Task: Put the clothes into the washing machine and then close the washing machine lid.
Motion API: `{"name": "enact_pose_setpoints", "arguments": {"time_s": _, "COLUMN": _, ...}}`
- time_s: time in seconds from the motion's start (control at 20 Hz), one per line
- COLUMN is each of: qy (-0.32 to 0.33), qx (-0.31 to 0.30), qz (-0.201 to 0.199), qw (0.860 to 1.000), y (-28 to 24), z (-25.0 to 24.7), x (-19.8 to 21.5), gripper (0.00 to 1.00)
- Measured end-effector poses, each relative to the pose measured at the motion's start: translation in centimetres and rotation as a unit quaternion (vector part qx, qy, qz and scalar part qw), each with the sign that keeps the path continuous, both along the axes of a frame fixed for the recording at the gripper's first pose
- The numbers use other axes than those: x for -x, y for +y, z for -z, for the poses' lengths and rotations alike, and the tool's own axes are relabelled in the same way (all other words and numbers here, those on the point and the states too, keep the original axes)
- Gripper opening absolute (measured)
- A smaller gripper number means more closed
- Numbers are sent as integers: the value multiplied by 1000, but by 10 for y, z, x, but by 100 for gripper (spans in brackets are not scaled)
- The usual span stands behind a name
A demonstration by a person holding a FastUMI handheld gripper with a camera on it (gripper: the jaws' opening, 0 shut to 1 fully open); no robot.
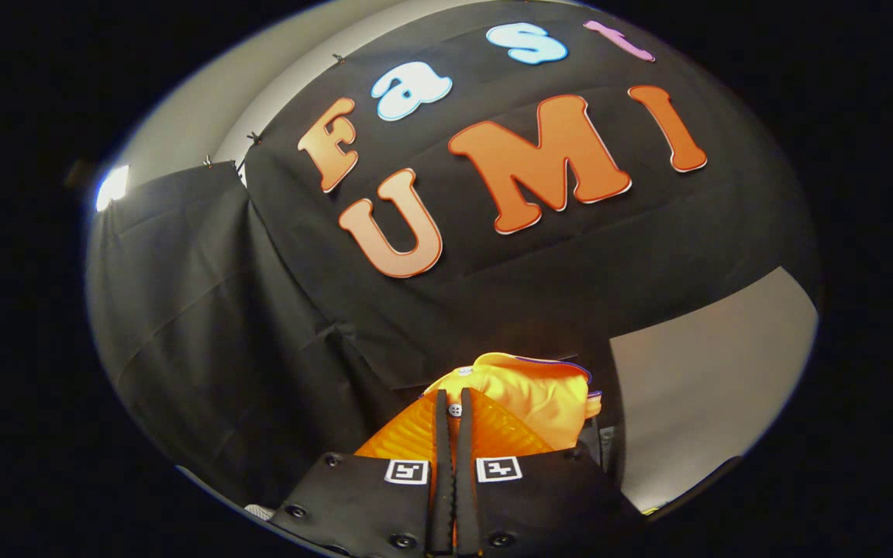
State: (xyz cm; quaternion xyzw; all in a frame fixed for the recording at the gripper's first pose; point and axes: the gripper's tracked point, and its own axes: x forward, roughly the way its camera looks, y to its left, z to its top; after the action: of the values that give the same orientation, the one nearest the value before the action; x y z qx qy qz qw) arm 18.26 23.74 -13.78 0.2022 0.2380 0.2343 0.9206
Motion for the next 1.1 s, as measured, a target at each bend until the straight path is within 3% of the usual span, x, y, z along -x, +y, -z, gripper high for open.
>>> {"name": "enact_pose_setpoints", "arguments": {"time_s": 0.4, "qy": 78, "qx": 30, "qz": -37, "qw": 996, "y": 81, "z": 113, "x": -23, "gripper": 9}}
{"name": "enact_pose_setpoints", "arguments": {"time_s": 1.1, "qy": 204, "qx": 73, "qz": -14, "qw": 976, "y": 104, "z": 287, "x": -48, "gripper": 9}}
